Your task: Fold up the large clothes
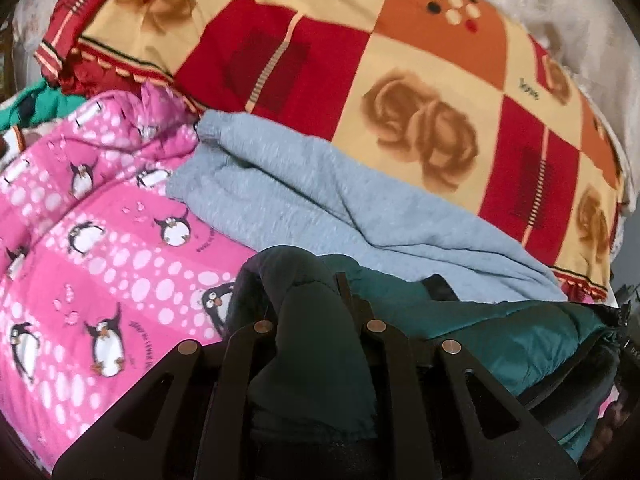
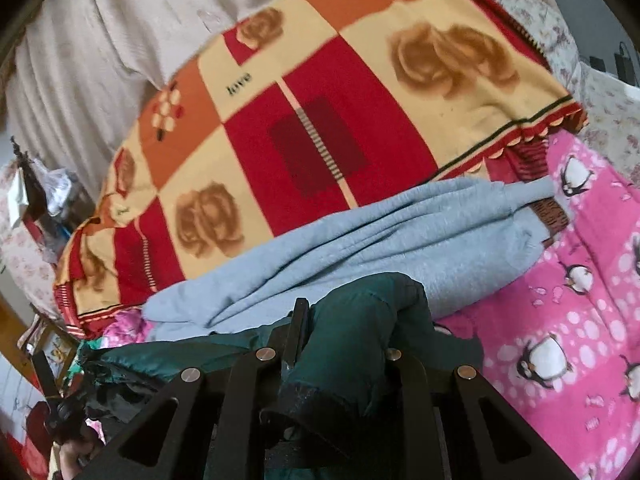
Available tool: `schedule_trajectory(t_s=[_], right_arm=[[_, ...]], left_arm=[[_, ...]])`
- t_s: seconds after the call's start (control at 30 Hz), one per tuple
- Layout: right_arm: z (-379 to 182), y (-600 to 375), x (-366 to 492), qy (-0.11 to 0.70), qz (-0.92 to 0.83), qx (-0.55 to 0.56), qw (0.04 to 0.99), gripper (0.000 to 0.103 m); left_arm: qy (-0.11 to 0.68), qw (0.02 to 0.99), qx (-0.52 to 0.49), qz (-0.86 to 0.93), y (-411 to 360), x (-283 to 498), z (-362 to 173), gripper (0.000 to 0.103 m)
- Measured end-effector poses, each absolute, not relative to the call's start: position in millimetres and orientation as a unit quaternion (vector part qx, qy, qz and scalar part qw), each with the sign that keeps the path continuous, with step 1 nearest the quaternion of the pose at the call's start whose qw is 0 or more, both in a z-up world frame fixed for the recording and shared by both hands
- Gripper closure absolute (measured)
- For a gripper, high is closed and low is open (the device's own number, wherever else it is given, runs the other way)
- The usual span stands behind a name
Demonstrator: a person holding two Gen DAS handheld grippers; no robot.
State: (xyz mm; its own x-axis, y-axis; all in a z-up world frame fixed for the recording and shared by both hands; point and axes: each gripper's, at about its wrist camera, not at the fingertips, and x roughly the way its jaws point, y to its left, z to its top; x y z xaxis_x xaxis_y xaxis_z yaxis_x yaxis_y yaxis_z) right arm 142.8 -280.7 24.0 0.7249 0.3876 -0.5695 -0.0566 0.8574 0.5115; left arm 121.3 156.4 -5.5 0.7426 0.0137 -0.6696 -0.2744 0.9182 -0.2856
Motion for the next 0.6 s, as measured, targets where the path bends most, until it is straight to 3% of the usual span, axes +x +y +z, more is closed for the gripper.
schedule_trajectory(t_s=[0.27, 0.6], right_arm=[[-11.2, -266.9, 183.6, 0.381, 0.110, 0.201, 0.896, 0.086], [-49.6, -279.3, 200.6, 0.418, 0.122, 0.263, 0.861, 0.086]], left_arm=[[0.377, 0.905, -0.182, 0.079, 150.6, 160.5, -35.6, 0.088], [0.372, 0.911, -0.158, 0.077, 142.3, 174.7, -48.9, 0.087]])
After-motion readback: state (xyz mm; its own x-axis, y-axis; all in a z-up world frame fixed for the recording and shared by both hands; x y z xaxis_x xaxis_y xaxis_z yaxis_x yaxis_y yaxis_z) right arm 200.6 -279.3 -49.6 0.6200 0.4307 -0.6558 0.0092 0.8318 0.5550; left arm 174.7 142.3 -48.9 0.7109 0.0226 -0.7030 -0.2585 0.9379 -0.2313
